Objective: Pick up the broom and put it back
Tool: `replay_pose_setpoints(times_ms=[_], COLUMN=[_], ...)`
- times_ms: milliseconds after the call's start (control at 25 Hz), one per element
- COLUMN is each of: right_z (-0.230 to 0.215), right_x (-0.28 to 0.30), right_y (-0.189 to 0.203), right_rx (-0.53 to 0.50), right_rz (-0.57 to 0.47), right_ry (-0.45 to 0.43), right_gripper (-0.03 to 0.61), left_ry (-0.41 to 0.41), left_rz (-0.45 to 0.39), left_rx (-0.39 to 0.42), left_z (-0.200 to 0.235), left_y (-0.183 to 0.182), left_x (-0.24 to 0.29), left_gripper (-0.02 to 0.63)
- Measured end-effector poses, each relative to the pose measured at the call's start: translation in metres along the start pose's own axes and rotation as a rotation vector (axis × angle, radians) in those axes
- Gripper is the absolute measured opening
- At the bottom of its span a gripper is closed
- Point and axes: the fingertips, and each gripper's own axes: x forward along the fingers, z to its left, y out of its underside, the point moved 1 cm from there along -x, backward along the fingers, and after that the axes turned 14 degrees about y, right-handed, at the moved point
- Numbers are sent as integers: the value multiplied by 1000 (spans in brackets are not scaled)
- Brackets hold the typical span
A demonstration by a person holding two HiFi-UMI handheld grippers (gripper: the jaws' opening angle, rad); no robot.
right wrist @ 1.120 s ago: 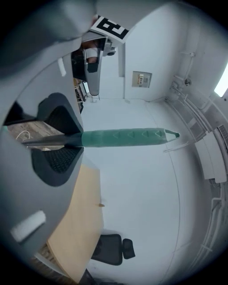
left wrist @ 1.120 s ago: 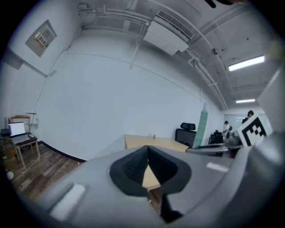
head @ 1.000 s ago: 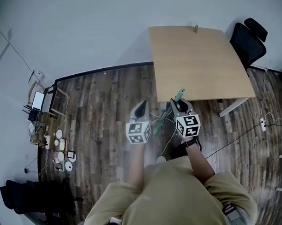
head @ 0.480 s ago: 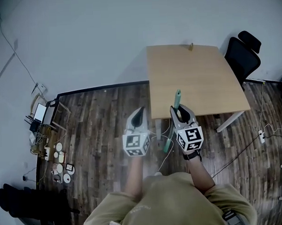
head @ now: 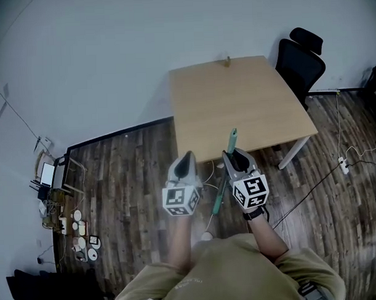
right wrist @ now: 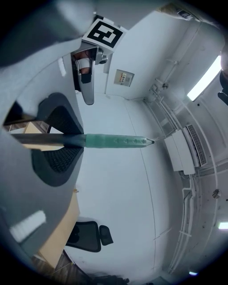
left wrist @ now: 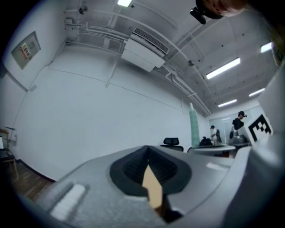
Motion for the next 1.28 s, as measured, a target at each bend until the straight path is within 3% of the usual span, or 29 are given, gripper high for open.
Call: replay_pose_setpoints(times_ms=[280,720,1000,1280], right_z=[-107,-323,-457,-555], right_x=[-39,-145,-291,-427], right_y=[-8,-19,-17,-7], right_rx=[1,24,68,111], right_rz=[-12,-37,-49,-95], right_ry=[117,428,765,1130], right_gripper=[92,94,95,105], left_ry=[154,482,846,1154], left_rz=[42,86,156,206], left_rx=[-17,-16,-19,-31], left_z=[-96,-298,-496,-642], left_y=[21,53,80,111], left_x=[87,233,297,339], left_gripper=[2,2,2,2])
